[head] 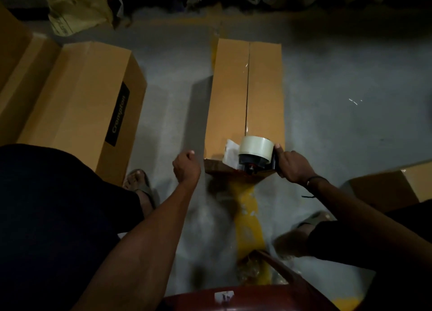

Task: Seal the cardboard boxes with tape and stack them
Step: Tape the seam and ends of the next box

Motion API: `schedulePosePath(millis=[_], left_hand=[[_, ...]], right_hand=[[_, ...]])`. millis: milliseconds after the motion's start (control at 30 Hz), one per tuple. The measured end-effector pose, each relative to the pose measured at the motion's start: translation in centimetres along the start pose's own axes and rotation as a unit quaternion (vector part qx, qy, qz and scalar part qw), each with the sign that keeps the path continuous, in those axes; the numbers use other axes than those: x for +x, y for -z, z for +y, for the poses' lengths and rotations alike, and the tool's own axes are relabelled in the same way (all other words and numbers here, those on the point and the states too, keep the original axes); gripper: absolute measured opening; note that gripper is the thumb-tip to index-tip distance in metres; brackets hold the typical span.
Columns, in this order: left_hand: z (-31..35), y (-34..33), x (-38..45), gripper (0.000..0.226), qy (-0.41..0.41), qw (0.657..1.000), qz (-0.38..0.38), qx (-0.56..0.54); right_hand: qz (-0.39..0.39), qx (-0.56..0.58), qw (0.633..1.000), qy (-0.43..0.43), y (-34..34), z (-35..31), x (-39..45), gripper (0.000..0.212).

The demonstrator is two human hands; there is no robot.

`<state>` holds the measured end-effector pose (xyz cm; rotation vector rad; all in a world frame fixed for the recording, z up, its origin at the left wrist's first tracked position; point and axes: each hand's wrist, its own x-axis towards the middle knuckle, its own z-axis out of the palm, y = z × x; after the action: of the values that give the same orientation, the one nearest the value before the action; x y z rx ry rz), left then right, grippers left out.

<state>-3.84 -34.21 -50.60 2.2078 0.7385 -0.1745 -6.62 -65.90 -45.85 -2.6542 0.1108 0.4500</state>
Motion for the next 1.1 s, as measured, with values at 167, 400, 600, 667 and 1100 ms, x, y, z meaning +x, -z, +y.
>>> schedulePosePath(millis=[167,400,600,667,1100], left_hand=[[4.3,-1.3,-2.4,0.051,-0.045,0.997,-0.069,0.006],[3.3,-2.4,-2.3,0.044,-0.084,0.994,-0.046,0.061],[3.3,-2.5,-1.7,0.07,-0.067,0.994,-0.056,0.06],[2.9,-2.6,-1.7,0.074,-0.081,0.995,-0.041,0.049],[7.9,-5.5,-6.3,0.043,-0.274,0.957,-0.085,0.05]], right_hand=[[0.017,-0.088,0.996,-0.007,0.4,-1.1,-0.5,0.077],[0.05,-0.178,0.982,0.042,-0.1,-0.9,0.2,0.105],[0.019,-0.191,0.981,-0.002,1.7,1.7,-0.3,0.089],[0.035,-0.189,0.981,-0.009,3.5,4.0,-1.2,0.068],[0.01,-0.189,0.98,-0.057,5.6,11.6,-3.8,0.078]])
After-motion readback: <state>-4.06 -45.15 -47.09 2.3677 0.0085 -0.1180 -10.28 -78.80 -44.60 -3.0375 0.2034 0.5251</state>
